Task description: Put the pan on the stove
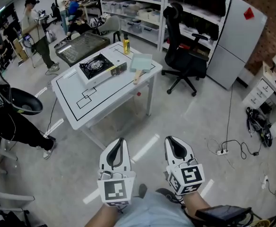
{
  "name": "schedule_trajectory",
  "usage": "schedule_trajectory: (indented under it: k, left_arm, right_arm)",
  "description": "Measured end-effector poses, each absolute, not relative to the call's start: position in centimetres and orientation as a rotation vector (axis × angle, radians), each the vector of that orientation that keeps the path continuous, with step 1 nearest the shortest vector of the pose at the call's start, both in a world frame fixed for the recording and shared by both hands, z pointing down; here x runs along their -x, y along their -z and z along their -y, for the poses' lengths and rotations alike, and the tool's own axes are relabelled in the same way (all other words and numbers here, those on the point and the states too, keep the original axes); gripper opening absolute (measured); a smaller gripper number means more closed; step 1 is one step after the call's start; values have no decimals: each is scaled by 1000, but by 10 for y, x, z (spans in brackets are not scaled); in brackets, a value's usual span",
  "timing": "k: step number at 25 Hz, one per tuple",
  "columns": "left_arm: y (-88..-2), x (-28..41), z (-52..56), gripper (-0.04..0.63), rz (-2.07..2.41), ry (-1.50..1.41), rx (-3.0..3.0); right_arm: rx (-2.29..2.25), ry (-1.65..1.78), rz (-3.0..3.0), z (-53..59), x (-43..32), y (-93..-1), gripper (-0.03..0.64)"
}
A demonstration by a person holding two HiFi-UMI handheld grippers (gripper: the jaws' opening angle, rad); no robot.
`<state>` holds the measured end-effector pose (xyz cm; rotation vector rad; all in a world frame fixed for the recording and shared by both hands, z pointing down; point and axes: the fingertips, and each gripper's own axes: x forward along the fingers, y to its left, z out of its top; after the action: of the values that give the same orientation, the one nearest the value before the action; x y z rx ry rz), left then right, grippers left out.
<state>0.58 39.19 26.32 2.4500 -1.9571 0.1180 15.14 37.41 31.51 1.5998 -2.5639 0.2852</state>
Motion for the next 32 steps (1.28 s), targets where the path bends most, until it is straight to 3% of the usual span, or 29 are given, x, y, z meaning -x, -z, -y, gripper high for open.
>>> schedule_trajectory:
  k: [17,32]
  left_arm:
    - [-305,-4,-284,18,1922,-188,-2411]
    - [-338,-46,-67,18,1995,-409,-2287]
  right_arm:
    - [-1579,-371,2520,-267,-153,-356,51]
    - [-1417,-578,2578,-42,-187,-407,51]
